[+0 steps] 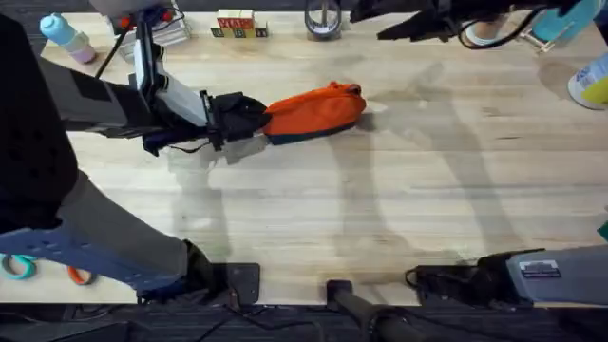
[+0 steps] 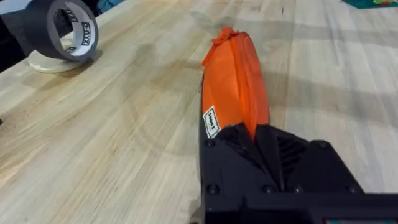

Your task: Unzip the bag, pick up the pens from the table one at a time and place them inside, then zip the bag closed.

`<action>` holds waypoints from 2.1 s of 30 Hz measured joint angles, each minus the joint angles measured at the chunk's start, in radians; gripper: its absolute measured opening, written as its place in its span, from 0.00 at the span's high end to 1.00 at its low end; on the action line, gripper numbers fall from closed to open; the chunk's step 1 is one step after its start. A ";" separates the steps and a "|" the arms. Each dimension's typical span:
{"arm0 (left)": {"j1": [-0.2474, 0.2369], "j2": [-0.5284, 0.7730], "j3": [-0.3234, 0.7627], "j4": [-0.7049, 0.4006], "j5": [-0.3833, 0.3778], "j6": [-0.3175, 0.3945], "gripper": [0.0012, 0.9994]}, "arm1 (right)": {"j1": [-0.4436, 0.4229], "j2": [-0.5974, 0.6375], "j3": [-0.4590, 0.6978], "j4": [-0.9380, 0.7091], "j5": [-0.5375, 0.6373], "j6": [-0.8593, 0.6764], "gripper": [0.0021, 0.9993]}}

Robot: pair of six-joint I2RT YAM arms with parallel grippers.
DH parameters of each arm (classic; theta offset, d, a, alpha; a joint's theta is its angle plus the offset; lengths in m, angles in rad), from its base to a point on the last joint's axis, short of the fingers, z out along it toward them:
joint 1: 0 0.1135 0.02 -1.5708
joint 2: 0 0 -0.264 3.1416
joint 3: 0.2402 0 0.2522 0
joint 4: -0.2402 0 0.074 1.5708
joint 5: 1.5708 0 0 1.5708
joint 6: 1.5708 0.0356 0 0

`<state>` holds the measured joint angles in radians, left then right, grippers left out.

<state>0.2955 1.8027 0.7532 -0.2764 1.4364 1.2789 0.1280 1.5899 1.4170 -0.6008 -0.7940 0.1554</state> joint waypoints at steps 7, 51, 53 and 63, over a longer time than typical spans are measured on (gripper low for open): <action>0.000 0.000 0.000 0.000 0.000 0.000 0.96 | 0.000 -0.031 0.109 -0.274 0.171 -0.097 0.00; 0.000 0.000 0.000 0.000 0.000 0.000 0.96 | 0.269 -0.016 0.451 -0.620 0.564 -0.395 0.00; 0.000 0.000 0.000 0.000 0.000 0.000 0.96 | 0.284 -0.003 0.451 -0.613 0.566 -0.396 0.00; 0.000 0.000 0.000 0.000 0.000 0.000 0.96 | 0.311 0.036 0.451 -0.599 0.566 -0.387 0.00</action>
<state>0.2955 1.8027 0.7528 -0.2764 1.4364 1.2789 0.4385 1.6255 1.8675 -1.1994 -0.2276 -0.2319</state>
